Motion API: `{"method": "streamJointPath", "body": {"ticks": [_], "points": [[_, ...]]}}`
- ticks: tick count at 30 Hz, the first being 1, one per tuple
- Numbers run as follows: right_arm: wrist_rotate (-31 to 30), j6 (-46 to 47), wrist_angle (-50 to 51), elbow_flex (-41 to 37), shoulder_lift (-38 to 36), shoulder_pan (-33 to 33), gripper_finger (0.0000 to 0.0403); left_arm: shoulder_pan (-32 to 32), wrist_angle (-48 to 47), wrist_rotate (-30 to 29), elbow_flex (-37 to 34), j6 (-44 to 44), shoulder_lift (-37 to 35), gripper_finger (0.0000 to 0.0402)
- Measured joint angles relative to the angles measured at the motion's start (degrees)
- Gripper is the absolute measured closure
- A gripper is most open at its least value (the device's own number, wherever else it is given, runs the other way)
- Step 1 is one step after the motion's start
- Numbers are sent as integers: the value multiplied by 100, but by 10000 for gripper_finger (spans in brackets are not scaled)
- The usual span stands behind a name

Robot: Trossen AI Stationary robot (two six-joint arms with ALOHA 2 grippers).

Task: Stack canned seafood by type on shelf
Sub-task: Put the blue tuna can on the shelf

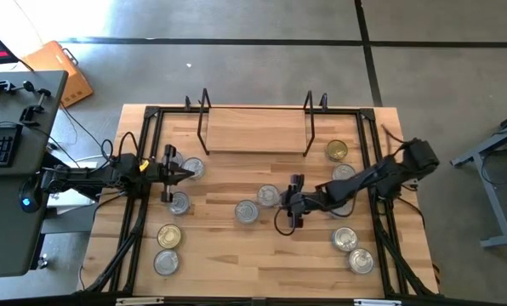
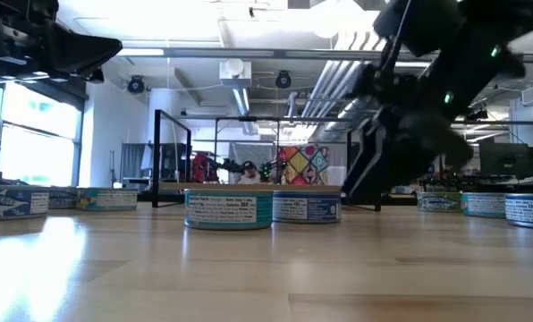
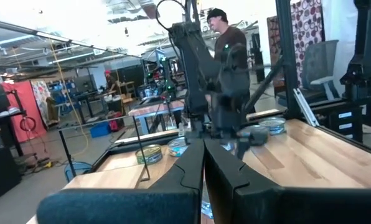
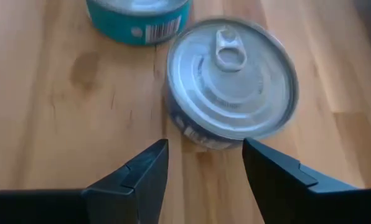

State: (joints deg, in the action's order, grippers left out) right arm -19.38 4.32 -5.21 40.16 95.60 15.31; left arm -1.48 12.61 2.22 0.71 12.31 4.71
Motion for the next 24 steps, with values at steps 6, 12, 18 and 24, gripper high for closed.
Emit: {"method": "streamJointPath", "body": {"ticks": [6, 12, 18, 24], "points": [[66, -822, -619, 137, 376, -105, 203, 0, 353, 5, -2, -215, 0, 397], [186, -1112, -628, 501, 338, -109, 203, 0, 555, 6, -2, -307, 0, 397], [215, -1938, -583, 808, 338, -407, 204, 0, 535, 0, -2, -467, 0, 397], [833, -1072, -610, 861, 430, -1248, 222, 0, 529, -13, -2, -468, 0, 397]]}}
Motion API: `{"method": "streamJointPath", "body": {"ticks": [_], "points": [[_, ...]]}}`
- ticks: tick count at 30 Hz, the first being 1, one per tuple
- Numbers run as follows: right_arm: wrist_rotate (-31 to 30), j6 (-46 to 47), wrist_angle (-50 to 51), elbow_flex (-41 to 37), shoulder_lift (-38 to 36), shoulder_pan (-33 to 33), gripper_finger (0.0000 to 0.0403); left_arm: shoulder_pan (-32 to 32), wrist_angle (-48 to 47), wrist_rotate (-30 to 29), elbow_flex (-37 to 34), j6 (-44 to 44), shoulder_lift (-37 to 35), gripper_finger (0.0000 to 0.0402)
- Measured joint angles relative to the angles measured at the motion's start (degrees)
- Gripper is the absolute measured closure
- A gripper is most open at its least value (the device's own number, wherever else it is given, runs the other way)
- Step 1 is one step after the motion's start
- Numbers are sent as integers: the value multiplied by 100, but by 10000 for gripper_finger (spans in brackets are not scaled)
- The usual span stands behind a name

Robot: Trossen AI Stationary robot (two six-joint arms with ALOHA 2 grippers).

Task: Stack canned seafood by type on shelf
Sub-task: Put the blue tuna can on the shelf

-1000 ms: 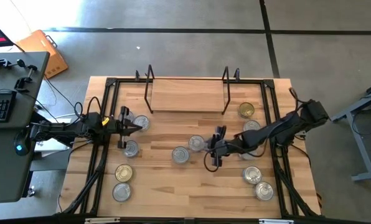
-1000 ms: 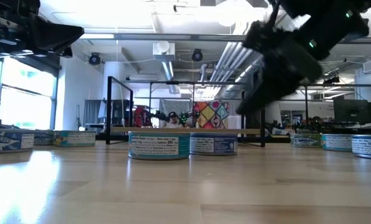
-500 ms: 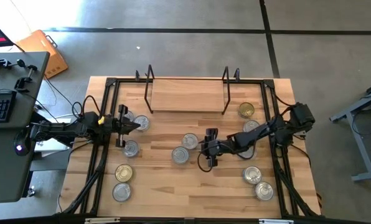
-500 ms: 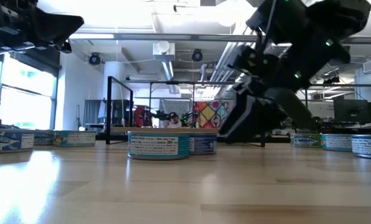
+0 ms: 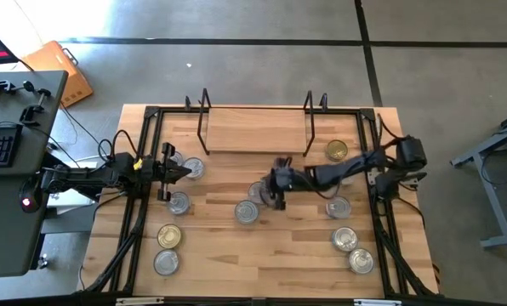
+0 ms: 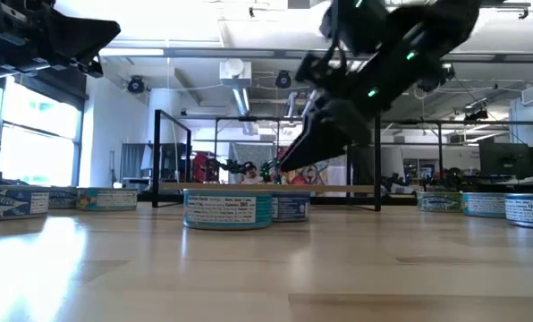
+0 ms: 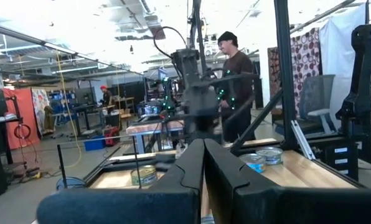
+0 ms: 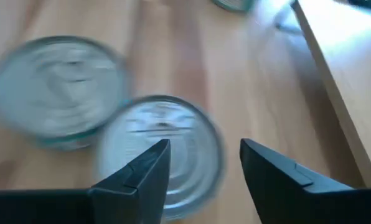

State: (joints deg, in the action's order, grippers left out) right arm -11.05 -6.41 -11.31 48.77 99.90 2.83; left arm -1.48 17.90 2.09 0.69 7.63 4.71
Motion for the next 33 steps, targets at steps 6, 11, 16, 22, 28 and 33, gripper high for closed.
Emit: {"method": "streamJointPath", "body": {"ticks": [6, 11, 16, 22, 28, 33], "points": [[800, -139, -99, 83, 425, -279, 271, 0, -13, 0, 0, -10, 0, 397], [785, -112, 224, 357, 607, -367, 328, 1, -18, 0, 0, -10, 0, 397], [-241, 714, 1597, 663, 470, -394, 392, 2, -80, 0, 0, -128, 0, 397], [-917, 3475, 4112, 1227, 218, -177, 390, 1, -173, -28, 0, -252, 0, 397], [66, 3660, 3835, 1493, 74, 287, 401, 0, -178, -131, 0, -254, 0, 397], [57, 2958, 3783, 1496, -68, 603, 400, 0, -235, -134, 0, -294, 0, 397]]}}
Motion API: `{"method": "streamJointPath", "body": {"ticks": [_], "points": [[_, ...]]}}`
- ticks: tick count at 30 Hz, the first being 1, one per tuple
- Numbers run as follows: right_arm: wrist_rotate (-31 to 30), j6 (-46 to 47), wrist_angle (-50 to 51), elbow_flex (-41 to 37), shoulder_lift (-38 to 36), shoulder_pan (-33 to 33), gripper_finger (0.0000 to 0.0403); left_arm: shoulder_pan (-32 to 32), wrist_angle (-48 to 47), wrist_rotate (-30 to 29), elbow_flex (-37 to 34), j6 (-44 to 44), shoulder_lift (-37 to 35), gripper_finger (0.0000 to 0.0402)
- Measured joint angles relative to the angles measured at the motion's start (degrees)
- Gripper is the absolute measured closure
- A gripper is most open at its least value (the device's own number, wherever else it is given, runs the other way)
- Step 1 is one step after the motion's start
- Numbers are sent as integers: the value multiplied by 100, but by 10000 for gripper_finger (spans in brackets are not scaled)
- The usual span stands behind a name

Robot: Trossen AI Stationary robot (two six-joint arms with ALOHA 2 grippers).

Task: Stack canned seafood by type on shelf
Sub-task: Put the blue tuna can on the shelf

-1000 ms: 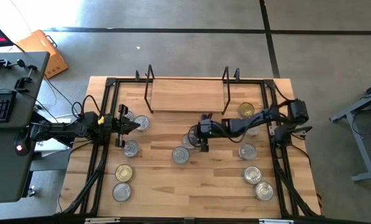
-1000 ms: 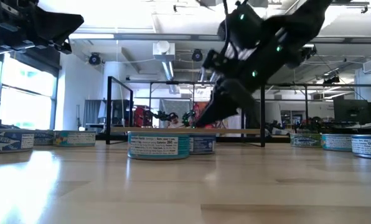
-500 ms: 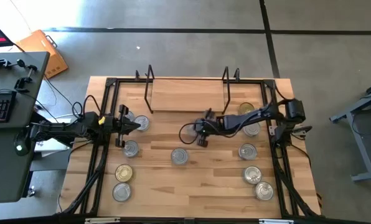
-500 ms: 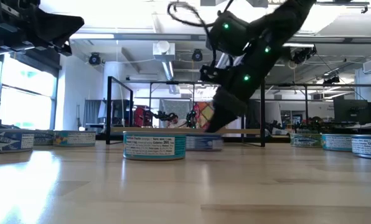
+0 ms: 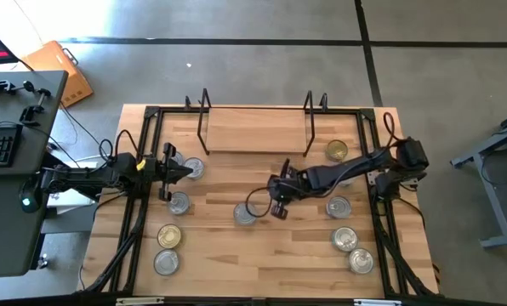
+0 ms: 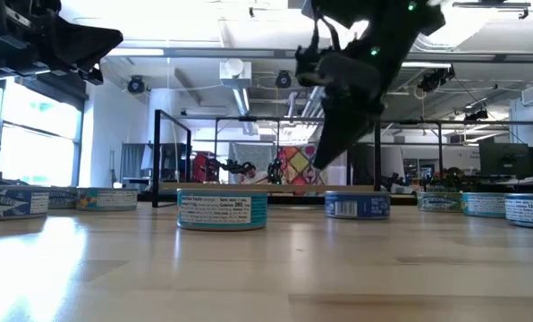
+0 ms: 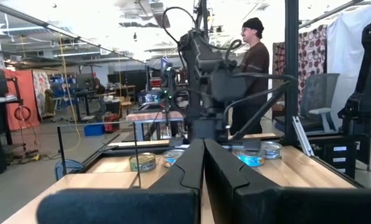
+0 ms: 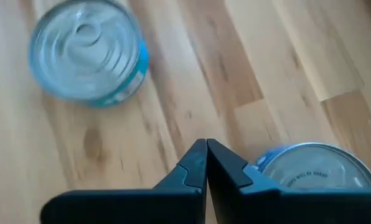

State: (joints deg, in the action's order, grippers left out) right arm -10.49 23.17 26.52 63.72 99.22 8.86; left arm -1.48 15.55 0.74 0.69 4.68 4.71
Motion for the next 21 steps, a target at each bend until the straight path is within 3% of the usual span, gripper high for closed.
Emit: {"method": "streamJointPath", "body": {"ticks": [5, 8, 14, 18, 21], "points": [[494, -903, 246, 0, -24, 397, 400, 0, 2, -21, 0, 0, 0, 397], [412, -797, 624, 1, -30, 528, 400, 0, -27, -23, 0, 0, 0, 397], [-391, -224, 2057, 2, -24, 416, 378, 0, -31, -379, 0, 0, 0, 397], [-1138, -568, 2378, 2, -22, 286, 329, 0, -32, -566, 2, 0, 0, 397], [-1333, -880, 2529, 1, -22, 105, 300, 0, -31, -585, 2, 0, 0, 397]]}}
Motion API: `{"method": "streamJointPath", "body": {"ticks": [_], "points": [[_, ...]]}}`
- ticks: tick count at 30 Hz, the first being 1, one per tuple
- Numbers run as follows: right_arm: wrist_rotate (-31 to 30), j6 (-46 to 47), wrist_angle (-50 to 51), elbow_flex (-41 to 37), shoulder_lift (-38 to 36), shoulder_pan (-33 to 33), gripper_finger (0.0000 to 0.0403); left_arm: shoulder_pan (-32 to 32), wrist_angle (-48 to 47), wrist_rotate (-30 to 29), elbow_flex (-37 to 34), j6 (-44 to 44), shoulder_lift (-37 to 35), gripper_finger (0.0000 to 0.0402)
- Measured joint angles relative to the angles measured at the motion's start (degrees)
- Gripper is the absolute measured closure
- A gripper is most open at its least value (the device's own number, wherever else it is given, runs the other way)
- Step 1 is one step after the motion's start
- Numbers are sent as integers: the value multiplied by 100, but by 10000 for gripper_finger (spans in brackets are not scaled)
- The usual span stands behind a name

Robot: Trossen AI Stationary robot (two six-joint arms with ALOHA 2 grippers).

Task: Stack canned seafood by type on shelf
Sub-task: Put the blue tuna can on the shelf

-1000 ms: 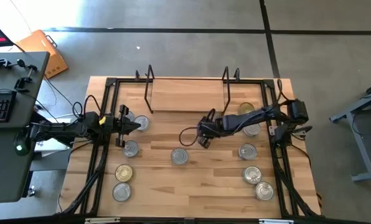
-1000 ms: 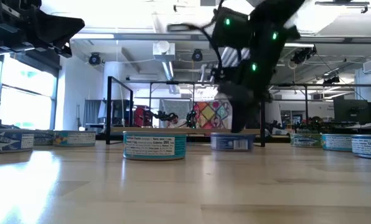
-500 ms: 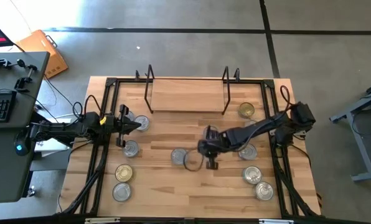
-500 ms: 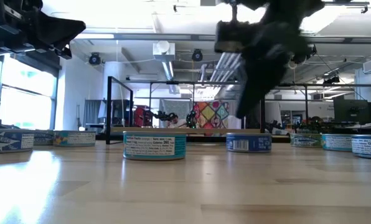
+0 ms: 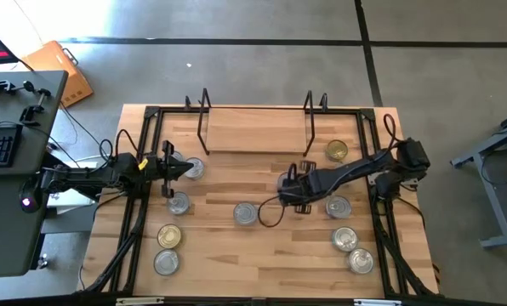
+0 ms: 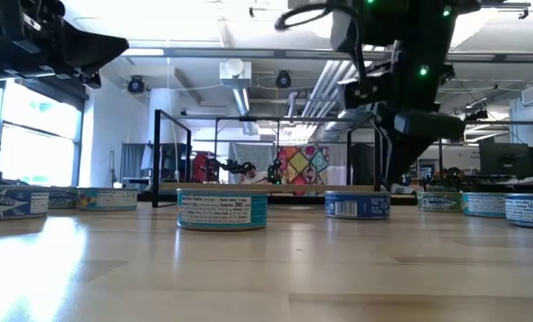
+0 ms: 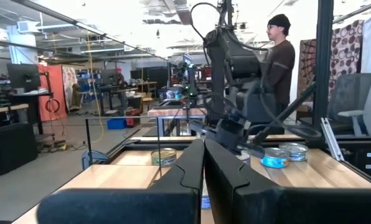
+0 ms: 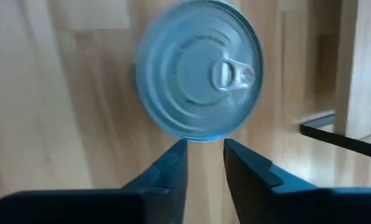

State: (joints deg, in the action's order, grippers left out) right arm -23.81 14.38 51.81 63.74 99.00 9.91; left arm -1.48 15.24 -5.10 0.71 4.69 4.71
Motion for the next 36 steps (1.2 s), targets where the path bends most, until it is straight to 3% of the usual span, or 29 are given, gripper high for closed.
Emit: {"method": "streamJointPath", "body": {"ticks": [5, 11, 13, 15, 18, 29, 36], "points": [[48, 104, -225, -169, 0, -501, 293, 0, -31, -4, 2, 0, 0, 397], [1087, 139, -663, -306, -24, -768, 314, 0, -96, -7, 2, 0, 1, 397], [1811, 496, -988, -286, -25, -780, 322, 0, -94, -9, 2, 0, 0, 397], [2943, 622, -1533, -257, -14, -764, 327, 0, -92, -11, 2, 0, 0, 397], [3883, 187, -2318, -281, 22, -656, 332, 2, -91, -11, 2, 0, 1, 397], [3880, -755, -3903, -274, -11, 43, 336, 0, -95, -17, 2, 0, 0, 397], [3157, -2111, -4137, -274, 275, 634, 336, 2, -133, -69, 2, 11, 2, 397]]}}
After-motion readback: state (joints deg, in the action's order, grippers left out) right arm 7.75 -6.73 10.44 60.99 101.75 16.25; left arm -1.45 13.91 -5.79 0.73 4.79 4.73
